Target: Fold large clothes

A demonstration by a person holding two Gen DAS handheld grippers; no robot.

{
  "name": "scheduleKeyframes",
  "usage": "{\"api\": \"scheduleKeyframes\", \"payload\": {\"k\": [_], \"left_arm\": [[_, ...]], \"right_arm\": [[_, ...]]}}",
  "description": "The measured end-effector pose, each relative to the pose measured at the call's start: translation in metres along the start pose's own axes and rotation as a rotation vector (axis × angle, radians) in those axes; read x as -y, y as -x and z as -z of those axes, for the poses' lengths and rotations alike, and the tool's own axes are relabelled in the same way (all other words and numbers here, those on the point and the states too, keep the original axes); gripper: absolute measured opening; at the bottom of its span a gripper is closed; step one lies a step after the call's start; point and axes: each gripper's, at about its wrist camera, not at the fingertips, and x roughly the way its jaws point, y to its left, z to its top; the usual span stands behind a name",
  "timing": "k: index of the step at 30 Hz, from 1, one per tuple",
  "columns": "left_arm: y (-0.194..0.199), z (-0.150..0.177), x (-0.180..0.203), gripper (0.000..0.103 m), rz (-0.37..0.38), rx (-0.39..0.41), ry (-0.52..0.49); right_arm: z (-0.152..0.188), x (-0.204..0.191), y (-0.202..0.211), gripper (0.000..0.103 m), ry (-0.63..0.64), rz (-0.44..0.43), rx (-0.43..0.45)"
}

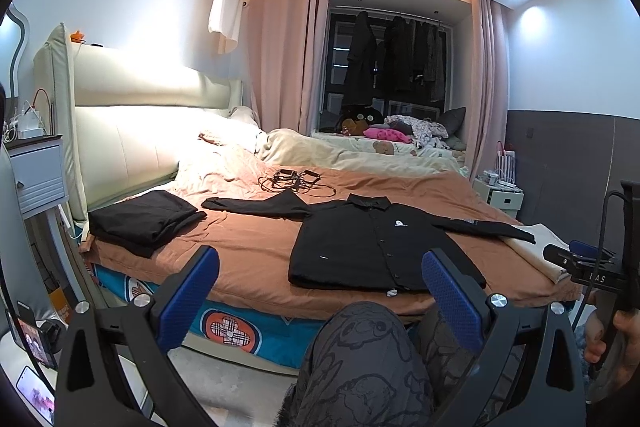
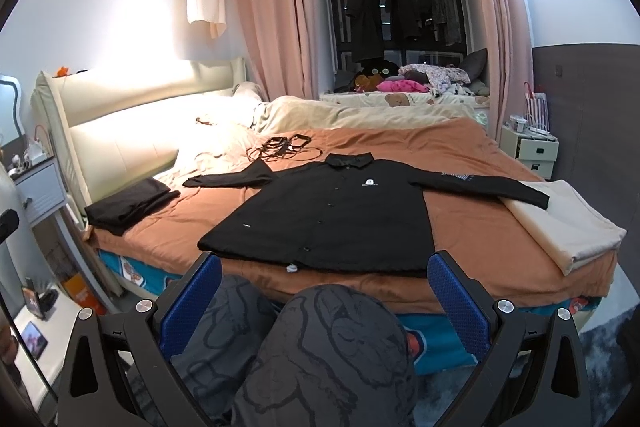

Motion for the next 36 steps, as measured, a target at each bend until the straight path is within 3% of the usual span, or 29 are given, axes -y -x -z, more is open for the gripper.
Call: {"api": "scheduleKeyframes", "payload": {"k": [36], "left_arm": [[0.007,-0.002,0.003,0.103,0.011,0.015,-0.023]], "right_arm": [[-0.001,0.012,0.009,0.103,-0.018,0.039,0.002]]}}
